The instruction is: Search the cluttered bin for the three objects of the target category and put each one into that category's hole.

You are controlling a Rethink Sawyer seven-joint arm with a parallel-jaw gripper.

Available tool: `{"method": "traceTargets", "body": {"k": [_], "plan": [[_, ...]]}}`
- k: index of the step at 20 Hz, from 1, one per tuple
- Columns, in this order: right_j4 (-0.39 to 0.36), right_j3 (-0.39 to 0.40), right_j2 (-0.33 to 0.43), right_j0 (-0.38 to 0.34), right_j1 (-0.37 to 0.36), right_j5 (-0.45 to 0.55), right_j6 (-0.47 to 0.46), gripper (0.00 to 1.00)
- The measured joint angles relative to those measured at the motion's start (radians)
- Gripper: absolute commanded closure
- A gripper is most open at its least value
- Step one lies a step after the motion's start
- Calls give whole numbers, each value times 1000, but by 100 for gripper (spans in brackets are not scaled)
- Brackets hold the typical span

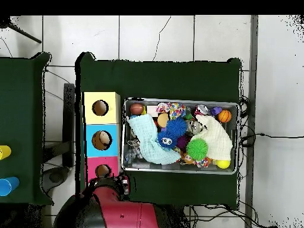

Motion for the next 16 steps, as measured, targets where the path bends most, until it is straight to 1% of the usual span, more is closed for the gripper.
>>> {"method": "traceTargets", "body": {"k": [5,9,16], "plan": [[-7,-25,-9,-40,-2,0,0,0],[-7,-39,-9,-104,-2,0,0,0],[-8,-41,-9,-220,-2,0,0,0]]}}
